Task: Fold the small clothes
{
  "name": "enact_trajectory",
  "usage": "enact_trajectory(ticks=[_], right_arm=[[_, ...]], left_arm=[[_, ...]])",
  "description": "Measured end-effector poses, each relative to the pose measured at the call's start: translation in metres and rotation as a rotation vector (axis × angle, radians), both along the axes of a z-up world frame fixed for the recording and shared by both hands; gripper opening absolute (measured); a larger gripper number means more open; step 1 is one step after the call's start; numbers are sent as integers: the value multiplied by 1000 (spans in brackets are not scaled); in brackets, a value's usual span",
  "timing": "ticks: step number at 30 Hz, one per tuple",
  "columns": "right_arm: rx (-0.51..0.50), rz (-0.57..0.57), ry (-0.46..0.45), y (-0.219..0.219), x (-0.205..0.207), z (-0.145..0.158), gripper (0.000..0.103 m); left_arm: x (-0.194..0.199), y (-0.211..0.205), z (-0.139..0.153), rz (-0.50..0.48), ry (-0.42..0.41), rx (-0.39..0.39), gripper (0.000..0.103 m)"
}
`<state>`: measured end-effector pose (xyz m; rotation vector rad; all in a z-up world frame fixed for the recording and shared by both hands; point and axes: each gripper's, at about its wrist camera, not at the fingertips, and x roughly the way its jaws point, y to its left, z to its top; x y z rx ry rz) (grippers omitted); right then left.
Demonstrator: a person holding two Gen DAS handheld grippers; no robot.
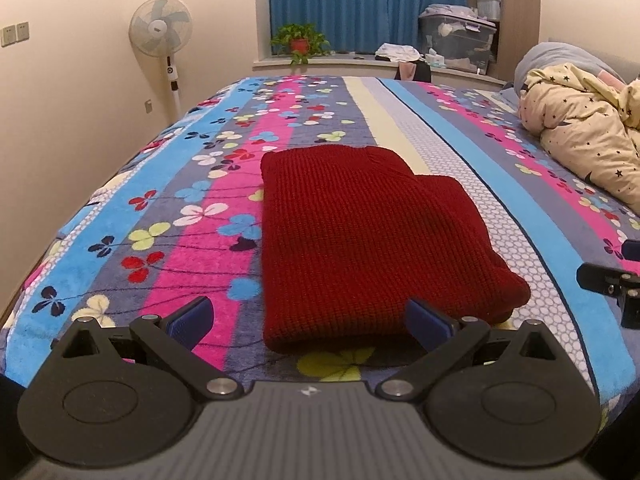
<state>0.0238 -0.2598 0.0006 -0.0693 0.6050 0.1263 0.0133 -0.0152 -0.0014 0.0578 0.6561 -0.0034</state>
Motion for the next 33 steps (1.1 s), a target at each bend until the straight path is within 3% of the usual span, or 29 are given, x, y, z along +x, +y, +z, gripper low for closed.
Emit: enact_trajectory(ticks=[33], right_arm=[[-18,23,4,-2,0,-4,91]], left_arm=[[0,0,-1,-4,8,-4,102]])
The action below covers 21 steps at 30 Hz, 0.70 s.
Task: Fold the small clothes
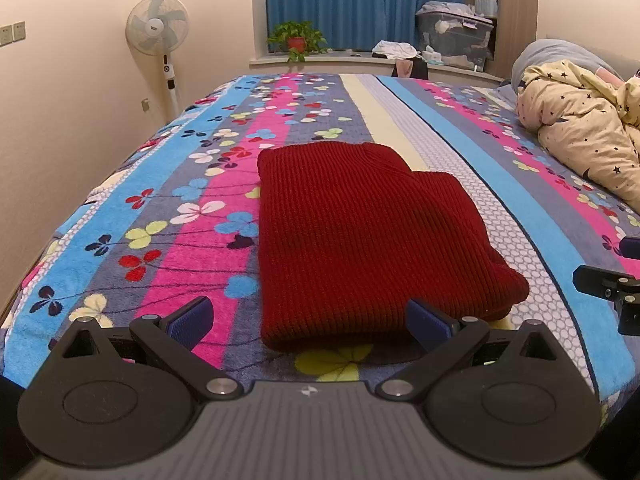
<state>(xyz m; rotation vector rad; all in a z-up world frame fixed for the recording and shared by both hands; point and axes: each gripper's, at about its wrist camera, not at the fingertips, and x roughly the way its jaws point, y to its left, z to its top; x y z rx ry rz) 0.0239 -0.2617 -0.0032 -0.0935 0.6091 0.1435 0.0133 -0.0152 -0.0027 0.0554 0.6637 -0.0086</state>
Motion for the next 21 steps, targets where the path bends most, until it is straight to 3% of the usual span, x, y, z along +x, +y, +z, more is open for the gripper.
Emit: enact_trajectory(ticks=[21], right_arm=[[-1,-1,0,2,0,0,92]], left_arm=[[0,1,-1,-8,-2,4,102]])
